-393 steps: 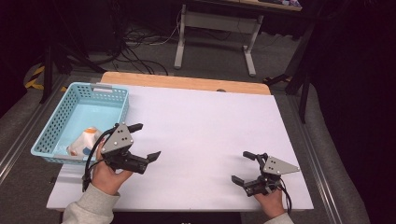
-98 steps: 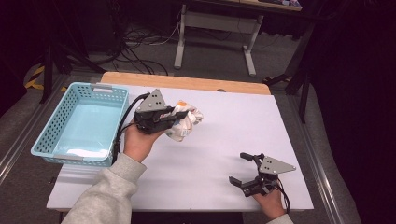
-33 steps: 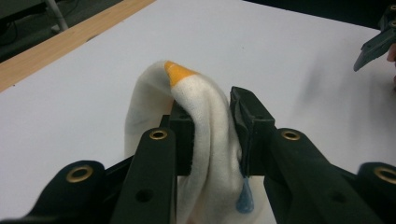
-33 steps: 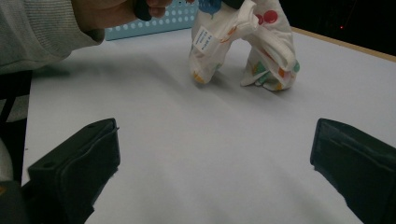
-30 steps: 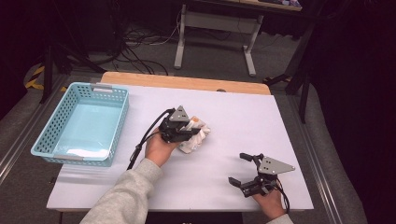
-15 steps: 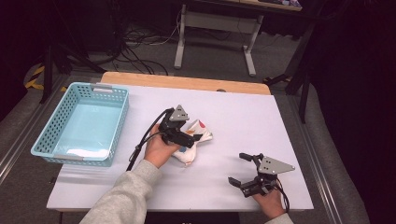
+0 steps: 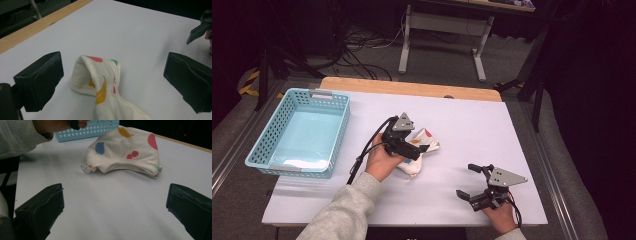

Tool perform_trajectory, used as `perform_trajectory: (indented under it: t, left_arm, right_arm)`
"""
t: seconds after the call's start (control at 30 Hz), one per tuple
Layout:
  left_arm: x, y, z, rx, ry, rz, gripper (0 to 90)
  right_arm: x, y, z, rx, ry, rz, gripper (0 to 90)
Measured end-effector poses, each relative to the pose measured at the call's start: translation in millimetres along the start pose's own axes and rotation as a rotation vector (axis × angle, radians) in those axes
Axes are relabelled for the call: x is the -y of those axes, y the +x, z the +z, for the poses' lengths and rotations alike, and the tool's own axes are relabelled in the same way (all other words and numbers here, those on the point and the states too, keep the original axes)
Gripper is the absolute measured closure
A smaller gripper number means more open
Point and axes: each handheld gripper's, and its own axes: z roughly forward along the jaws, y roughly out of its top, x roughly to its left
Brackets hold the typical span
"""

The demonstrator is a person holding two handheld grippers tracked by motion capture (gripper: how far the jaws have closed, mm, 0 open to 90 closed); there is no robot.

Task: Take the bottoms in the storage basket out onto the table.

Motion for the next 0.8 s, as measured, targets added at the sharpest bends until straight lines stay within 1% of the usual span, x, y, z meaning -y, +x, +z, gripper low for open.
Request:
perform_trajectory:
  t: [0.13,0.37,0.47,0.53,0.6,0.7,0.8]
  left_arm:
    - [-0.3,-0.3,-1.2,0.001,0.003,-0.001,2.8]
    - [-1.1,-2.7,-9.6,0.010,0.002,0.005,2.5]
    - [1.8,-4.0,-17.1,0.012,0.001,0.011,2.4]
    - [4.4,-4.0,-23.2,0.020,-0.011,0.000,2.4]
    - [6.6,-4.0,-28.8,0.022,-0.018,-0.001,2.4]
    - [9.8,-5.1,-36.7,0.020,-0.019,0.005,2.3]
    - [13.9,-6.4,-44.0,0.033,-0.028,0.002,2.3]
  right_arm:
    - [0.1,0.0,0.0,0.000,0.001,0.000,2.0]
    - [0.1,0.1,0.0,-0.002,0.002,0.000,2.0]
    - [0.2,0.0,-0.1,-0.002,0.000,0.000,2.0]
    - [0.2,-0.1,0.0,-0.002,0.000,0.001,1.9]
    - [0.2,0.1,0.2,-0.002,0.002,0.000,2.0]
    - [0.1,0.4,0.3,0.000,0.004,-0.001,1.9]
    - [0.0,0.4,0.5,0.000,0.006,-0.001,1.9]
